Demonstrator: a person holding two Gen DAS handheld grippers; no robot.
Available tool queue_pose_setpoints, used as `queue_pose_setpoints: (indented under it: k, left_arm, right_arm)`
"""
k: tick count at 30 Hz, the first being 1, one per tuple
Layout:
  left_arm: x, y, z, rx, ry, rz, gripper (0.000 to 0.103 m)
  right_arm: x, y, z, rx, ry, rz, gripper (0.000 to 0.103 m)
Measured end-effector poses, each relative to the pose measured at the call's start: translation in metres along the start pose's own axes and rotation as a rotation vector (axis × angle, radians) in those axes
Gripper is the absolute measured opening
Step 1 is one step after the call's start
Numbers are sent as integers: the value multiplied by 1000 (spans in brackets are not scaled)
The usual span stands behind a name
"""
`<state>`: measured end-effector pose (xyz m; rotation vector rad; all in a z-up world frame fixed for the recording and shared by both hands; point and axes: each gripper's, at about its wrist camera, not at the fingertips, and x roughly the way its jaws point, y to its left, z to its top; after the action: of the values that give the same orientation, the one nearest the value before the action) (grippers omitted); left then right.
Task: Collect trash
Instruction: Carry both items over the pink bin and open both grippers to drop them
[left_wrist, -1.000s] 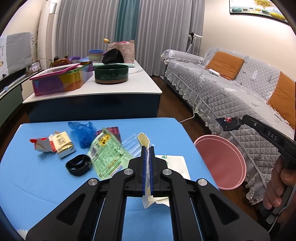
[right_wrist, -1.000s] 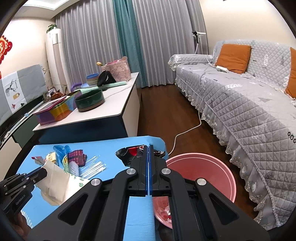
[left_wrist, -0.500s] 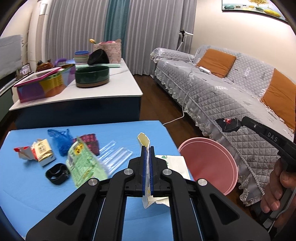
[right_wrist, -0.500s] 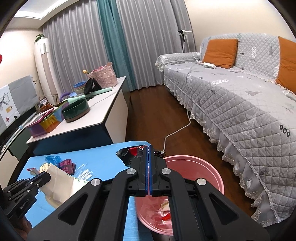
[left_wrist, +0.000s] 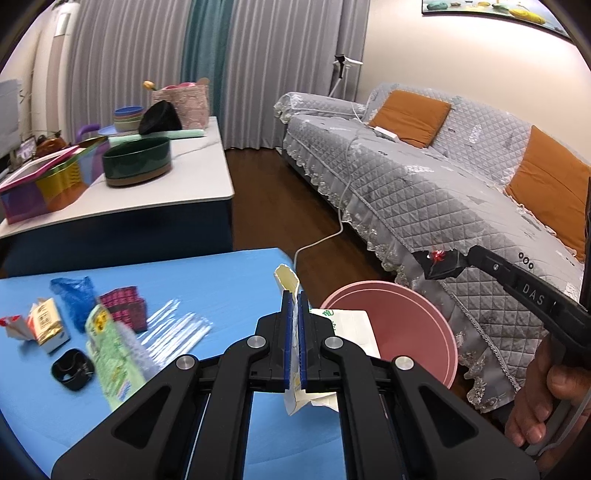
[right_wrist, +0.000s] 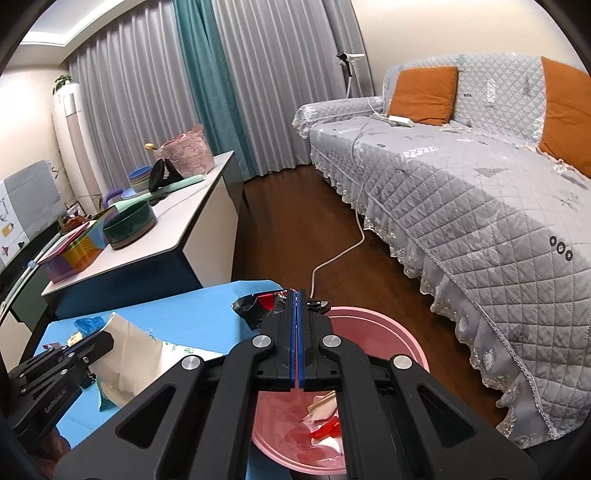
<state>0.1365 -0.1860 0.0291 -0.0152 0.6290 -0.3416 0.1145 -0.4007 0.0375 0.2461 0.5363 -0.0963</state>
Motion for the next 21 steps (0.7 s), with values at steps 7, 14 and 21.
queue_pose_setpoints:
  k: [7, 14, 21]
  left_arm:
    - [19, -24, 5, 32, 10, -33, 3]
    - [41, -45, 9, 59, 28, -59, 3]
    - [63, -64, 6, 83, 60, -82, 3]
  right_arm:
    - [5, -16, 2, 28, 4, -21, 0]
    - [10, -30, 2, 49, 12, -36, 0]
    - [18, -39, 0, 61, 33, -49, 0]
